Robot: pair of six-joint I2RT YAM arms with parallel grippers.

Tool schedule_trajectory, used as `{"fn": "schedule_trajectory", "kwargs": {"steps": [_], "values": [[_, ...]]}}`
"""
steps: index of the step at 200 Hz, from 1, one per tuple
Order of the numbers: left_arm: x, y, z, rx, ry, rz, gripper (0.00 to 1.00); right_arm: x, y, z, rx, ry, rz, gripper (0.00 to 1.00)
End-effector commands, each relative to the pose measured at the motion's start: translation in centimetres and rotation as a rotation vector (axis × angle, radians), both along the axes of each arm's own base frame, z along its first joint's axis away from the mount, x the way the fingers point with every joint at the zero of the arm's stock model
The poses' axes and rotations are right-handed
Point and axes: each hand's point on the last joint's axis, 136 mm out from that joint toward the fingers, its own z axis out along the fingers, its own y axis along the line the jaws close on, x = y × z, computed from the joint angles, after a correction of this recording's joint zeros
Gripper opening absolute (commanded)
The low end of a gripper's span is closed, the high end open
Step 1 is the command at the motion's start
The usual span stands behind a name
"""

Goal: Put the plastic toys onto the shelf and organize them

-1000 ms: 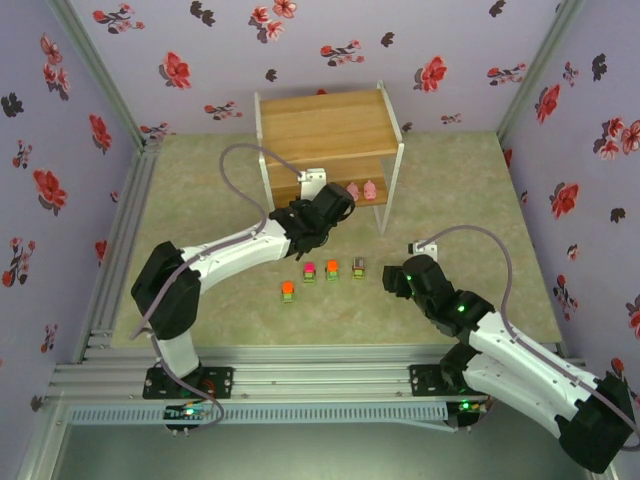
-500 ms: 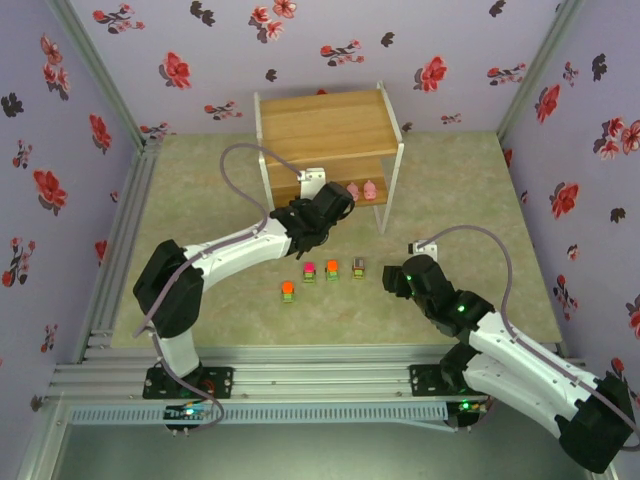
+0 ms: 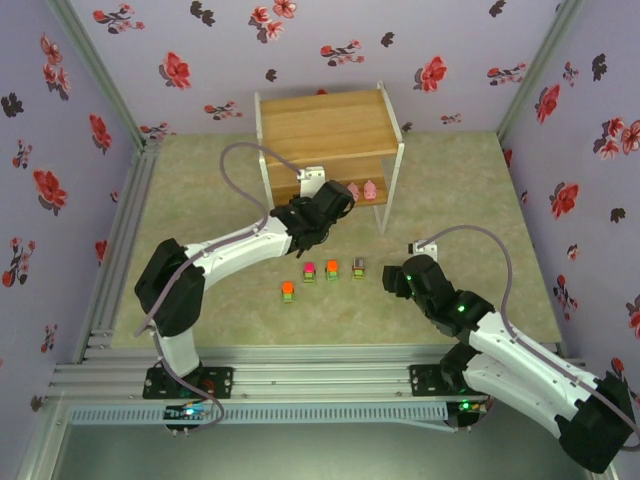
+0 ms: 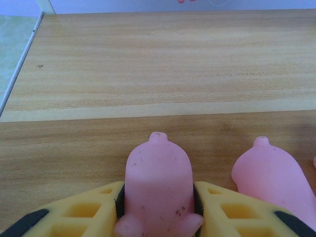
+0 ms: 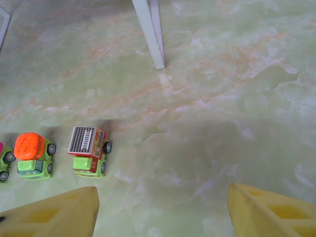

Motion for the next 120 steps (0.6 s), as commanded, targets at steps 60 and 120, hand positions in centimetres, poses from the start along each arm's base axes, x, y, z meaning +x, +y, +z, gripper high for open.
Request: {"fn": "schedule_trajectory", "kwargs": {"steps": [60,120], "values": [[0.63,-0.14,0.28,-0.024,-0.005,0.025,0.45,0.12,-0.14,-0.14,-0.014,-0.006,0.005,0.70],[0.47,-0.01,1.00,-0.037,-0.016,0.023,0.47,0.20,-0.07,-0.10,-0.013,-0.007,0.005,0.70]]}}
